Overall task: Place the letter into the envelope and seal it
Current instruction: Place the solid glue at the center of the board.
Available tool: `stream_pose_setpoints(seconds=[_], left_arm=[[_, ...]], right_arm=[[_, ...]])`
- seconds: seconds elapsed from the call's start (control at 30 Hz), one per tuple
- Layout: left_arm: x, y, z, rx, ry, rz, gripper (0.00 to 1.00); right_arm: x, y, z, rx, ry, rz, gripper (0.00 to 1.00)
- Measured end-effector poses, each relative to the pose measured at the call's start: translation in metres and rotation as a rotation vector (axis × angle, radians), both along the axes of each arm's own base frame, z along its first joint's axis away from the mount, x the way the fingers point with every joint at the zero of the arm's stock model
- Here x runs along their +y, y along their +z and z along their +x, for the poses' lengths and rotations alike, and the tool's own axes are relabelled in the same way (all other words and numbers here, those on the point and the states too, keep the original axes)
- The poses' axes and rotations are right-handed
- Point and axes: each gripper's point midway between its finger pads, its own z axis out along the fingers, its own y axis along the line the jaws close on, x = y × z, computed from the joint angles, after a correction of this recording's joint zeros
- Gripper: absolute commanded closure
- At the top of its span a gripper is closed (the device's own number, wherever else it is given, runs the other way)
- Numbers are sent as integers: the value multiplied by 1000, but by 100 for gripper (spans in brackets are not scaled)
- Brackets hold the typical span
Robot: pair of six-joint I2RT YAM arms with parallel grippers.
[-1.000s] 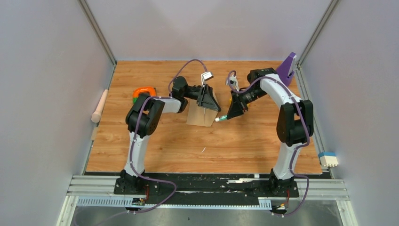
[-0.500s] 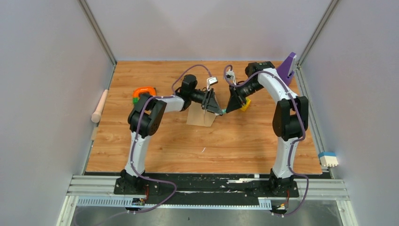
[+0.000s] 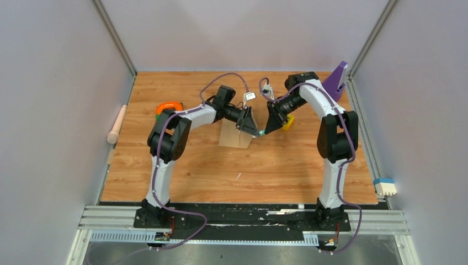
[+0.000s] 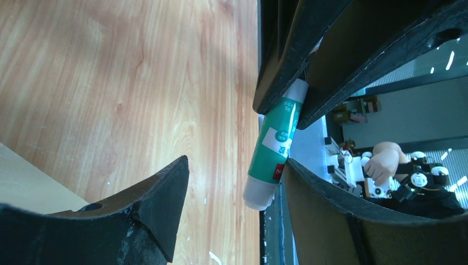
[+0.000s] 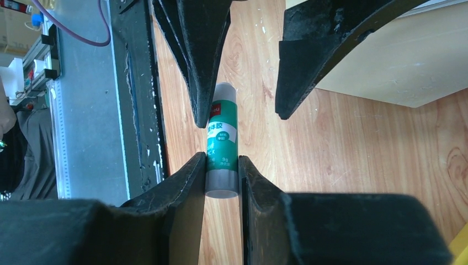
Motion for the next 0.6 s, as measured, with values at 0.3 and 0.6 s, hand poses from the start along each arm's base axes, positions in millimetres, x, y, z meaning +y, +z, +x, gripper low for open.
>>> stream_pose_setpoints(seconds=[0.3, 0.6], left_arm=[[2, 6, -9, 23, -46, -42, 36], [1, 9, -13, 39, -64, -77, 59]], right_arm=[[3, -9, 2, 36, 3, 13, 100], [9, -13, 7, 71, -1, 50, 99]])
